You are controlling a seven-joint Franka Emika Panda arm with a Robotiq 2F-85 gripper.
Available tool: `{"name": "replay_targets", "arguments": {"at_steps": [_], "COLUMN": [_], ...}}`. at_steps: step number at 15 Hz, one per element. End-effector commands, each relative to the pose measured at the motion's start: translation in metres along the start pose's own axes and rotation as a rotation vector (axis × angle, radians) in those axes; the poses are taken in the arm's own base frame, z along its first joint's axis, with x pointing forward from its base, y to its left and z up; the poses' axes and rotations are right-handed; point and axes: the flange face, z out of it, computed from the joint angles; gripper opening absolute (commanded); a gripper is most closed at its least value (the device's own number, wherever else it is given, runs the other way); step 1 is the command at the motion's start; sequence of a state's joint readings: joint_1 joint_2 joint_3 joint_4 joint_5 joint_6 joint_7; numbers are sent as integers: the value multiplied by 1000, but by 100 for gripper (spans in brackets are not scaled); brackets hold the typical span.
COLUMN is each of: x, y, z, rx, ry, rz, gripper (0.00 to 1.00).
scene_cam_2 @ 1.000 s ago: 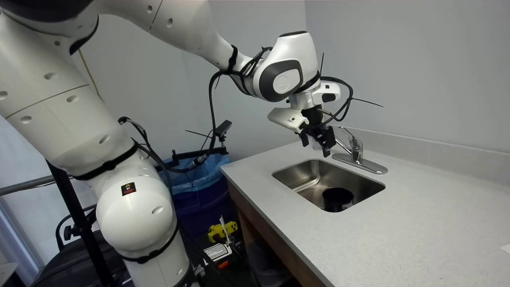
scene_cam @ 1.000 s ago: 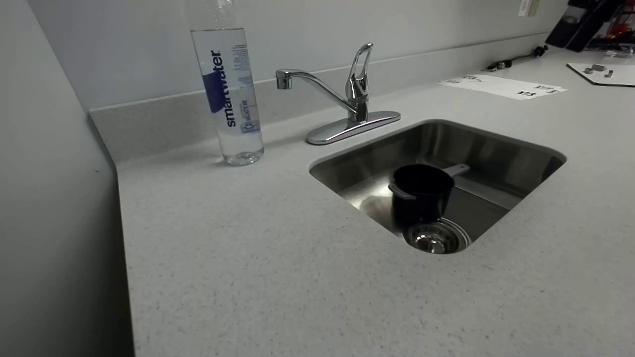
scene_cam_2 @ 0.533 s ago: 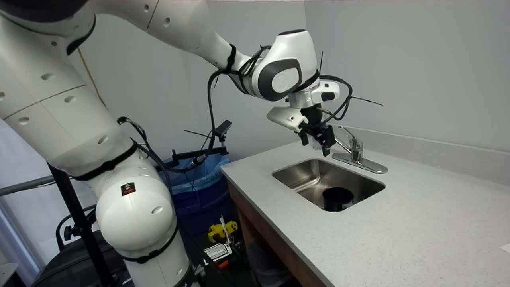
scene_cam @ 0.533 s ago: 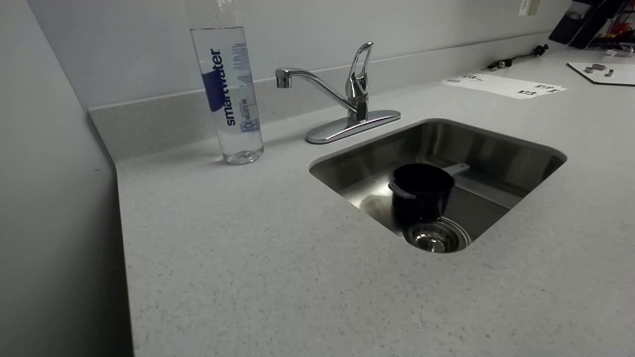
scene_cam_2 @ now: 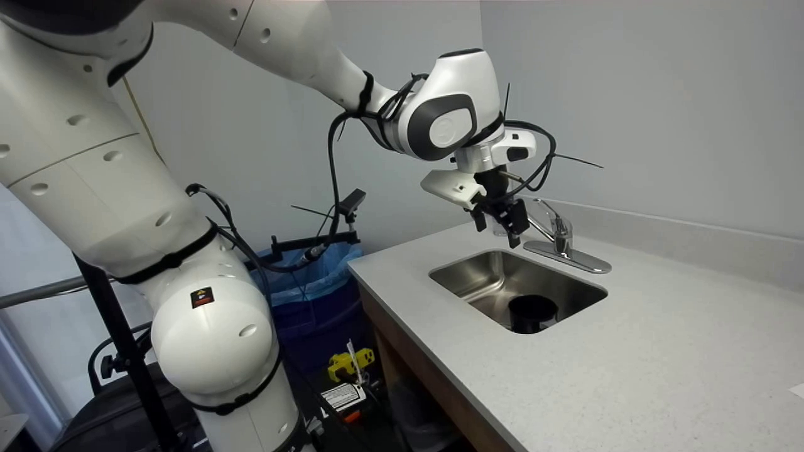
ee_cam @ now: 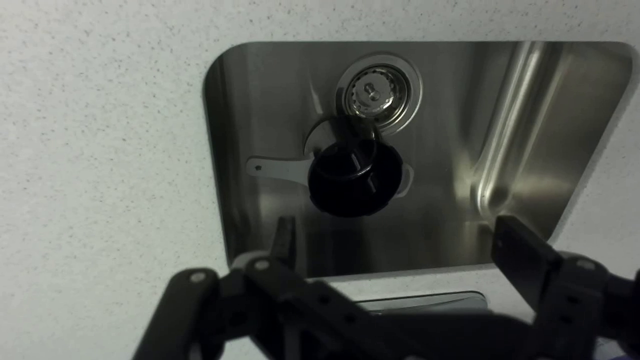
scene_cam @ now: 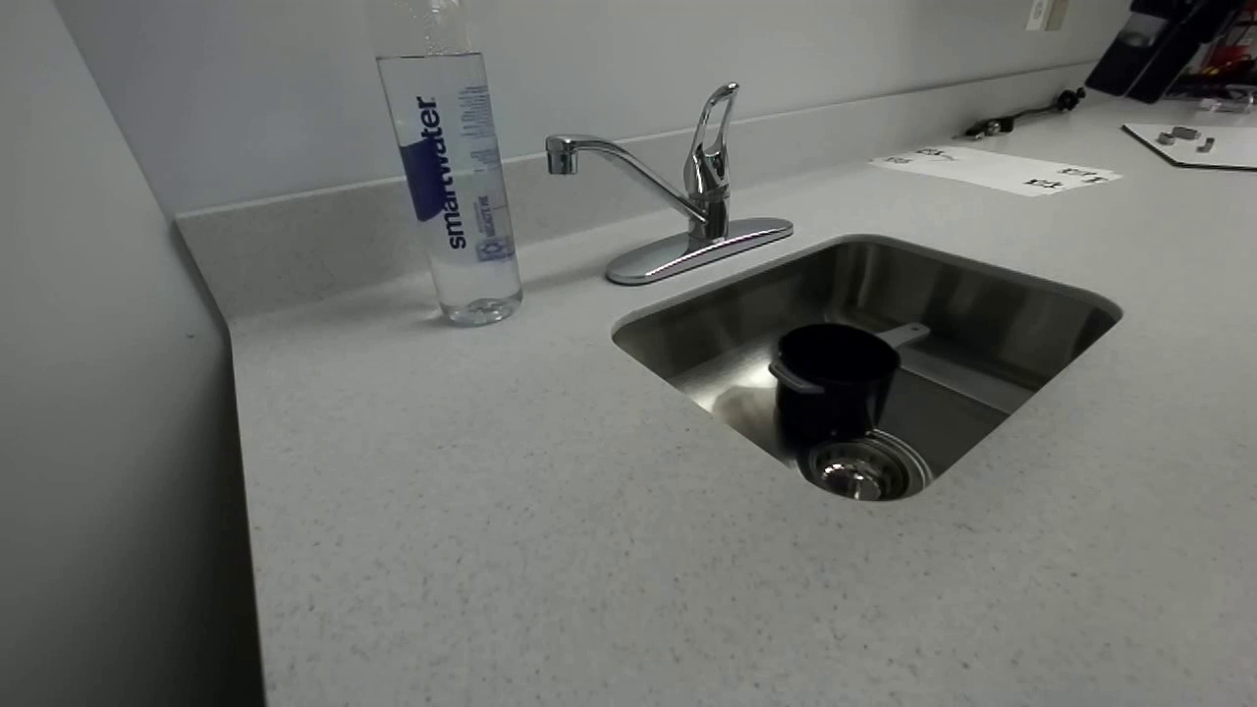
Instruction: Push down the handle of the tap
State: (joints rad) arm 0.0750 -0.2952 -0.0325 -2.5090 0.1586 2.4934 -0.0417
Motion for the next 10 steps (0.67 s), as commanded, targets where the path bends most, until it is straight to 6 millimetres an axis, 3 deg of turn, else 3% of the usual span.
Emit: {"name": "replay_targets", "arguments": {"at_steps": [1,10], "x": [10,80], "y": [-7,-64], "z": [7,33], "rx": [-21,-21], "ry": [-26,-21], "rz": [-24,-47], "gripper": [100,100]}}
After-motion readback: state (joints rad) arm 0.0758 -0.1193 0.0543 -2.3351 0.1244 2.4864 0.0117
